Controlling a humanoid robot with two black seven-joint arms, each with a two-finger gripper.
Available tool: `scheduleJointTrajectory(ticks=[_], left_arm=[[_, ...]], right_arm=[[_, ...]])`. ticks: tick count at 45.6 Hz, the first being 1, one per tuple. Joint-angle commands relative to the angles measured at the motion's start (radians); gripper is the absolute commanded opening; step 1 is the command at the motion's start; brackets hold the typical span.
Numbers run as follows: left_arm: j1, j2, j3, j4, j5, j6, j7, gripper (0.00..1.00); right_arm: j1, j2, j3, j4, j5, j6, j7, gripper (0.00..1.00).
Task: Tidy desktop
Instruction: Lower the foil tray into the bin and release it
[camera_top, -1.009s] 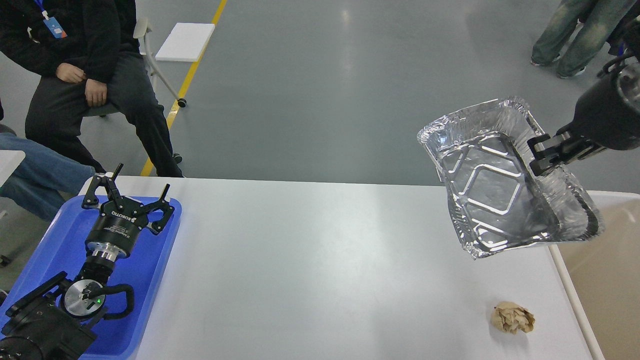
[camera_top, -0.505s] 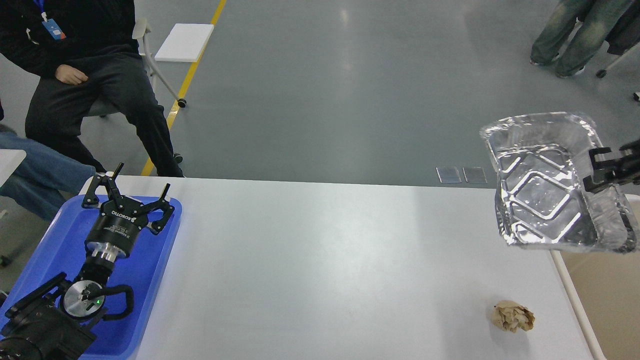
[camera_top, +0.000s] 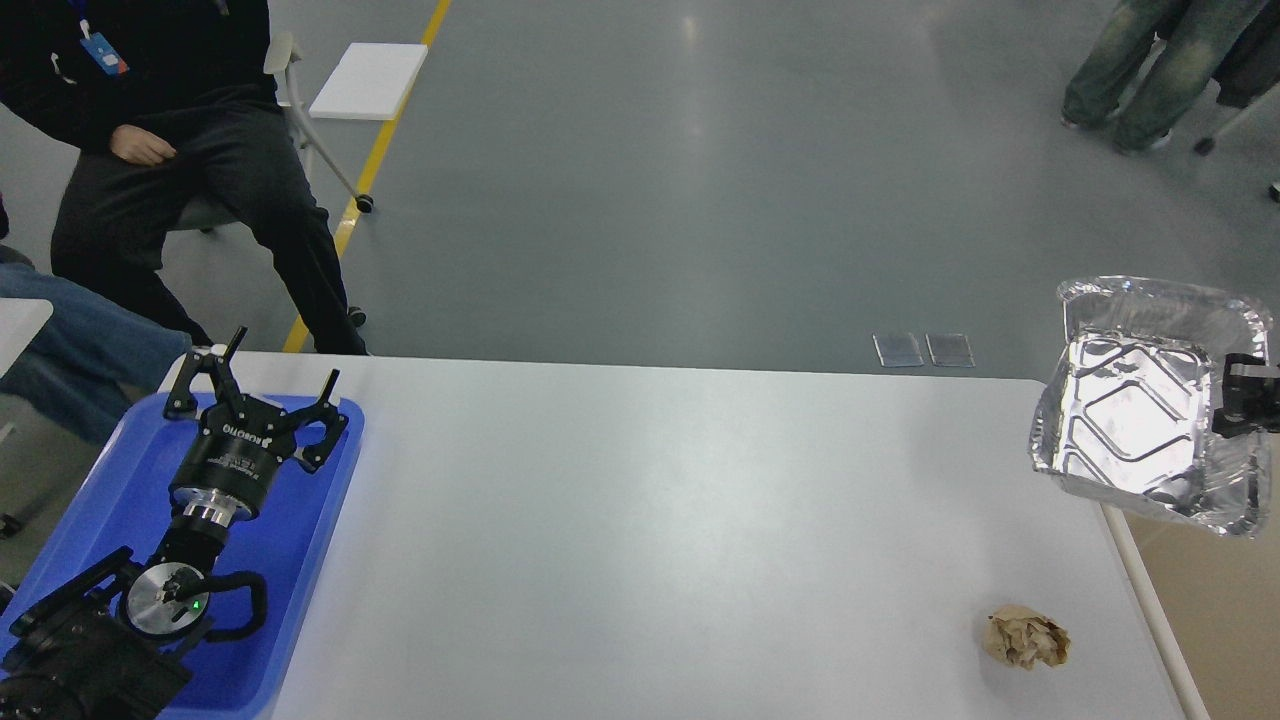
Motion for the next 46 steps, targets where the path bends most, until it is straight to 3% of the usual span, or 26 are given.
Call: scheduleJointTrajectory(ticks=[1, 7, 19, 36, 43, 46], left_arm=[[0.001, 0.001, 0.000, 0.000, 0.000, 0.000, 0.000, 0.99], [0.000, 0.000, 0.000, 0.000, 0.000, 0.000, 0.000, 0.99], [0.001, 0.001, 0.000, 0.000, 0.000, 0.000, 0.000, 0.99], [0.001, 0.001, 0.000, 0.000, 0.000, 0.000, -0.002, 0.99], [0.001, 0.001, 0.000, 0.000, 0.000, 0.000, -0.002, 0.99], [0.001, 0.001, 0.000, 0.000, 0.000, 0.000, -0.002, 0.99]], right_arm=[[-0.222, -0.010, 0.077, -0.060, 0.084, -0.183, -0.001, 0.00], [-0.340, -0.010, 0.135, -0.131, 0.121, -0.242, -0.001, 0.00], [-0.647, 0.001, 0.276, -0.381, 0.222, -0.246, -0.001, 0.00], [-1.010, 0.062, 0.595, -0.619, 0.285, -0.320, -0.001, 0.00], [-1.141, 0.137, 0.701, -0.767, 0.285, -0.351, -0.001, 0.00], [-1.223, 0.225, 0.744, -0.911, 0.285, -0.369, -0.001, 0.00]])
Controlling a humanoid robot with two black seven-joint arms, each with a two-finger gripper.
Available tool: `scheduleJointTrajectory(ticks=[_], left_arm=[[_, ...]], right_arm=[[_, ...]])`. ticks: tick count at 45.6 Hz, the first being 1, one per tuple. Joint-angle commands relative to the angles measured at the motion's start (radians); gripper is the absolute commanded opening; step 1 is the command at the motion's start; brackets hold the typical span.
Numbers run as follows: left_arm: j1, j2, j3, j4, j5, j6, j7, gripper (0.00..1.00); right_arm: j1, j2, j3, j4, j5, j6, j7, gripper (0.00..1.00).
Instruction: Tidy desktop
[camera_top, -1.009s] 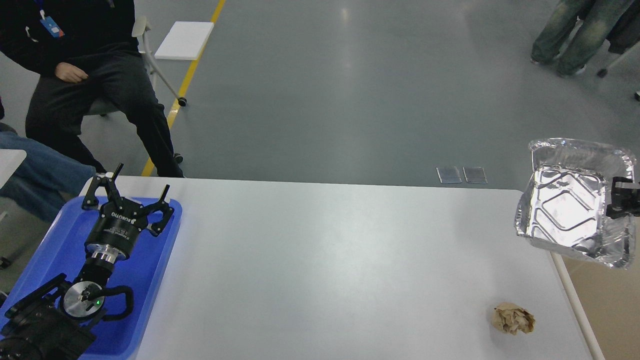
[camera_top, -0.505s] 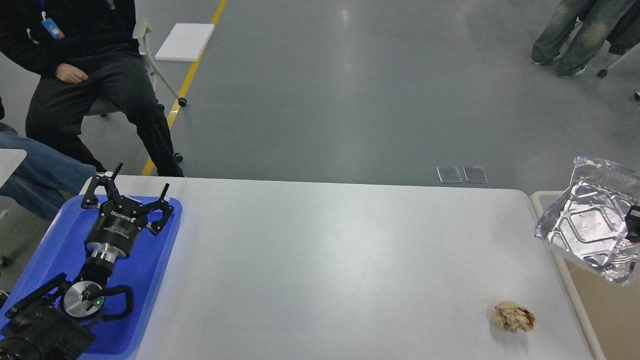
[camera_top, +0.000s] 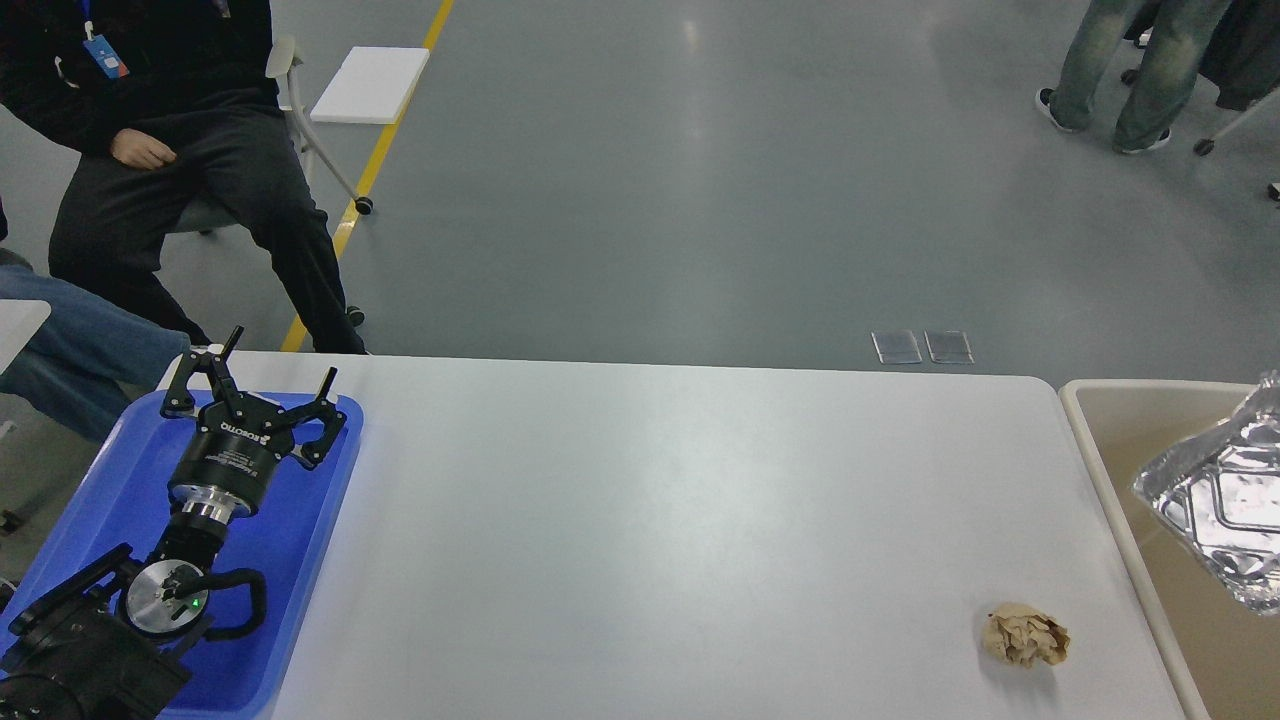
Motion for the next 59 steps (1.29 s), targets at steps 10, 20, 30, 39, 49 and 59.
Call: scheduleJointTrajectory(ticks=[10, 20, 30, 39, 49, 59], left_arm=[[0.000, 0.000, 0.000, 0.000, 0.000, 0.000, -0.002, 0.99], [0.000, 0.000, 0.000, 0.000, 0.000, 0.000, -0.002, 0.99], [0.000, 0.000, 0.000, 0.000, 0.000, 0.000, -0.002, 0.99], [0.000, 0.000, 0.000, 0.000, 0.000, 0.000, -0.002, 0.99], [0.000, 0.000, 0.000, 0.000, 0.000, 0.000, -0.002, 0.99], [0.000, 0.000, 0.000, 0.000, 0.000, 0.000, -0.002, 0.99]], right_arm=[[-0.331, 0.260, 0.240, -0.516, 0.012, -0.089, 0.000, 0.00], [-0.354, 0.277, 0.260, -0.526, 0.011, -0.180, -0.001, 0.00], [-0.366, 0.282, 0.258, -0.526, 0.012, -0.195, -0.001, 0.00], [-0.366, 0.282, 0.260, -0.526, 0.012, -0.195, -0.001, 0.00], [-0.365, 0.282, 0.258, -0.524, 0.012, -0.195, -0.001, 0.00], [-0.358, 0.289, 0.258, -0.524, 0.012, -0.198, 0.000, 0.25]])
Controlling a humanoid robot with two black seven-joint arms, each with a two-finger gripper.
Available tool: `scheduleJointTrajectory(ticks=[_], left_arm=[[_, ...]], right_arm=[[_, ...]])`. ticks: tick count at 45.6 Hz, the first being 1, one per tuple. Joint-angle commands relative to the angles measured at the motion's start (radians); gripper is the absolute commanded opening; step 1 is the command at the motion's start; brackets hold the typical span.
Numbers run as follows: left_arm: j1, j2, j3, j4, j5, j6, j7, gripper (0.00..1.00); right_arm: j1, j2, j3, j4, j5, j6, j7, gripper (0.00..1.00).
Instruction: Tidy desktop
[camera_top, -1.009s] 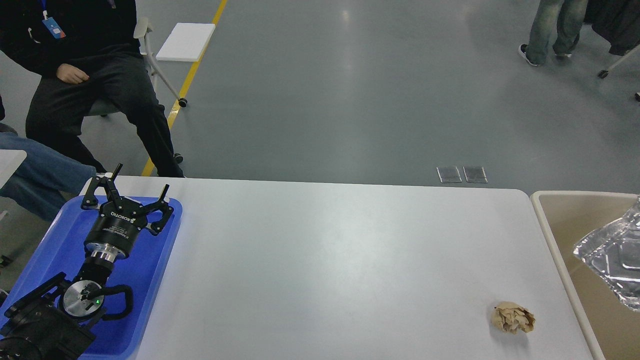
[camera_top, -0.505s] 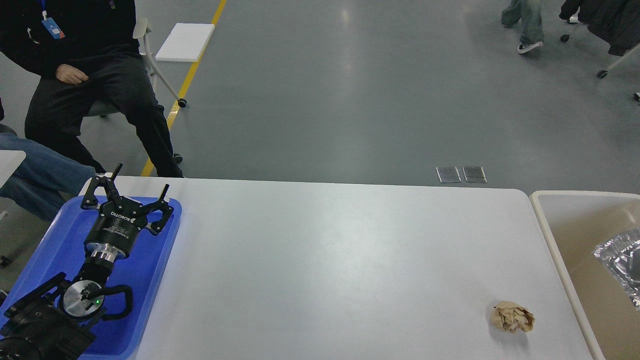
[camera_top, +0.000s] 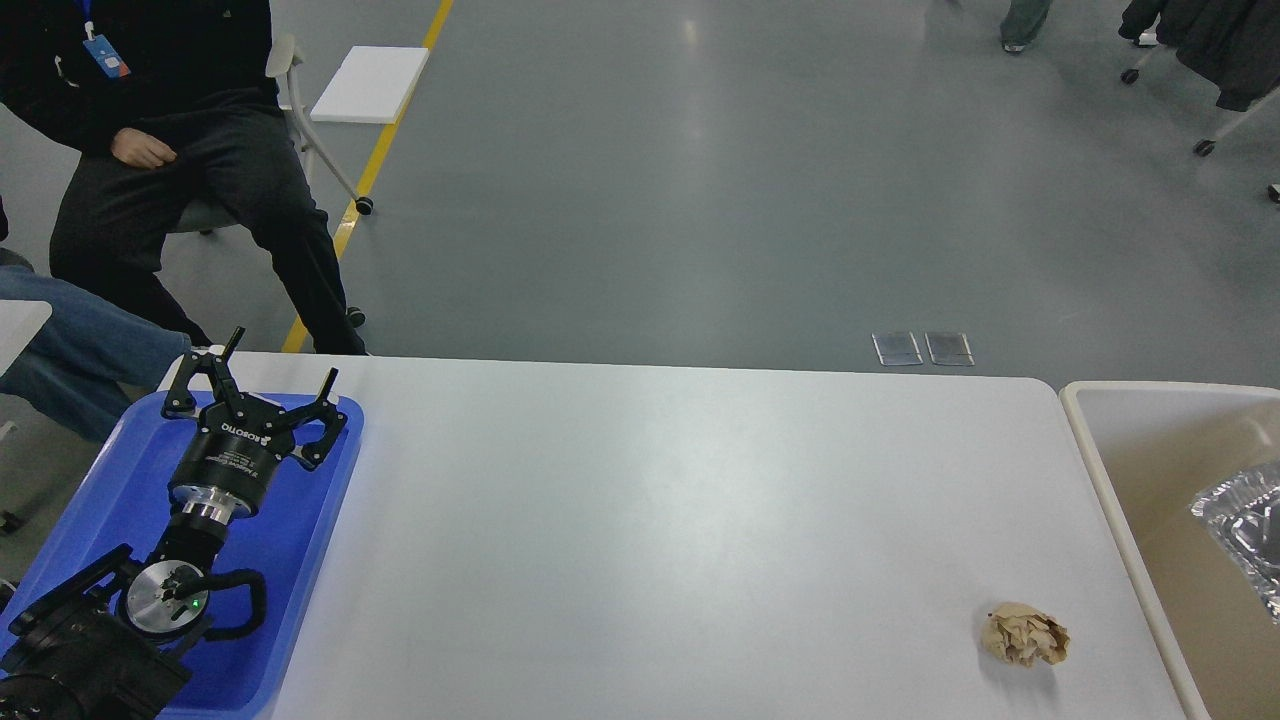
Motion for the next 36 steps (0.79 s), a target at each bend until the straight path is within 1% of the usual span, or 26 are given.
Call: scheduleJointTrajectory(ticks=[1, 2, 3, 7, 9, 17, 27, 33, 36], left_arm=[[-0.002, -0.001, 0.000, 0.000, 0.000, 0.000, 0.000, 0.99], [-0.002, 0.000, 0.000, 0.000, 0.000, 0.000, 0.000, 0.99], [0.000, 0.000, 0.000, 0.000, 0.000, 0.000, 0.000, 0.99], [0.000, 0.000, 0.000, 0.000, 0.000, 0.000, 0.000, 0.99], [-0.002, -0.001, 0.000, 0.000, 0.000, 0.000, 0.000, 0.99], [-0.002, -0.001, 0.000, 0.000, 0.000, 0.000, 0.000, 0.99], [-0.002, 0.000, 0.000, 0.000, 0.000, 0.000, 0.000, 0.99], [-0.002, -0.001, 0.000, 0.000, 0.000, 0.000, 0.002, 0.99], [-0.002, -0.001, 0.000, 0.000, 0.000, 0.000, 0.002, 0.99]], right_arm=[[0.009, 0.010, 0.003, -0.003, -0.001, -0.006, 0.001, 0.50], [0.012, 0.010, 0.003, -0.003, -0.001, -0.012, 0.001, 0.63], [0.015, 0.010, 0.003, -0.003, -0.001, -0.018, 0.001, 0.71], [0.015, 0.011, 0.001, -0.003, -0.001, -0.040, 0.002, 0.91], [0.015, 0.011, 0.001, -0.001, -0.001, -0.041, 0.002, 0.97], [0.017, 0.024, 0.000, 0.013, 0.000, -0.037, 0.002, 0.99], [0.041, 0.036, -0.002, 0.009, -0.006, -0.038, 0.002, 0.99], [0.090, 0.030, -0.010, 0.016, -0.018, -0.020, 0.001, 0.99], [0.119, 0.021, -0.020, 0.031, -0.024, 0.014, -0.001, 0.99]])
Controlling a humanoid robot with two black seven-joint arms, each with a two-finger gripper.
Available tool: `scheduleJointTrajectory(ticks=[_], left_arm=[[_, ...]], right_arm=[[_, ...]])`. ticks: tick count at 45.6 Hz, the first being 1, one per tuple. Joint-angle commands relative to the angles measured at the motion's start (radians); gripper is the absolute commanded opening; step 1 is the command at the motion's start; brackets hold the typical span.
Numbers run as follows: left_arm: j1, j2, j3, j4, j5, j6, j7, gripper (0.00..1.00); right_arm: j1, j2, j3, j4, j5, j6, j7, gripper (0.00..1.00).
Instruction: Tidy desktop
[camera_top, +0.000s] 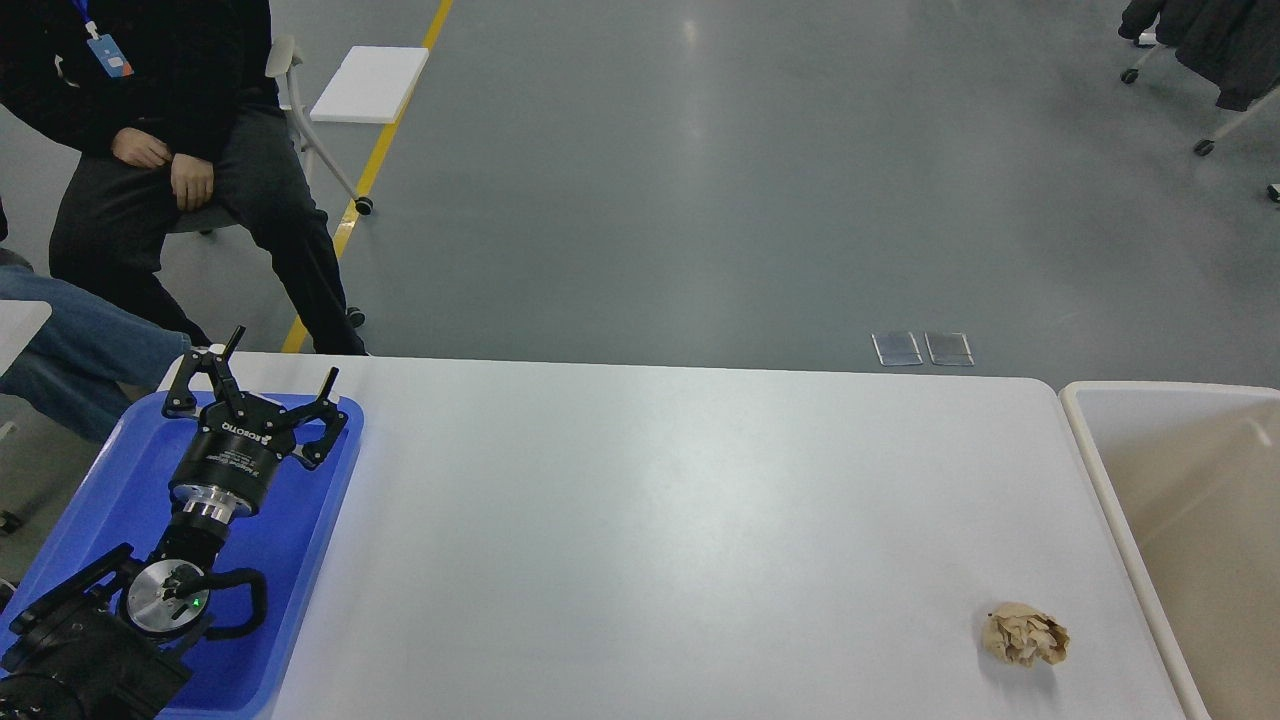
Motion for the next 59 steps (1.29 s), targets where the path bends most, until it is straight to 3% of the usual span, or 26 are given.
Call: scheduleJointTrajectory(ticks=[1, 16, 23, 30, 37, 45, 59], left_arm=[[0.000, 0.001, 0.000, 0.000, 0.000, 0.000, 0.001, 0.99], [0.000, -0.002, 0.000, 0.000, 0.000, 0.000, 0.001, 0.99], [0.000, -0.002, 0.000, 0.000, 0.000, 0.000, 0.001, 0.99], [0.000, -0.002, 0.000, 0.000, 0.000, 0.000, 0.001, 0.99], [-0.001, -0.002, 0.000, 0.000, 0.000, 0.000, 0.001, 0.99], [0.000, -0.002, 0.000, 0.000, 0.000, 0.000, 0.001, 0.99], [-0.001, -0.002, 0.000, 0.000, 0.000, 0.000, 0.001, 0.99]], right_arm=[[0.082, -0.014, -0.020, 0.025, -0.020, 0.060, -0.003, 0.99], [0.295, -0.106, -0.089, 0.152, -0.123, 0.280, -0.003, 1.00], [0.474, -0.236, -0.197, 0.411, -0.119, 0.298, -0.001, 1.00], [0.677, -0.289, -0.351, 0.614, -0.119, 0.307, -0.001, 1.00], [0.895, -0.269, -0.601, 0.783, -0.119, 0.359, -0.001, 1.00], [1.077, -0.125, -0.823, 0.887, -0.102, 0.415, -0.001, 1.00], [1.286, -0.077, -0.860, 1.111, -0.105, 0.438, -0.001, 1.00]])
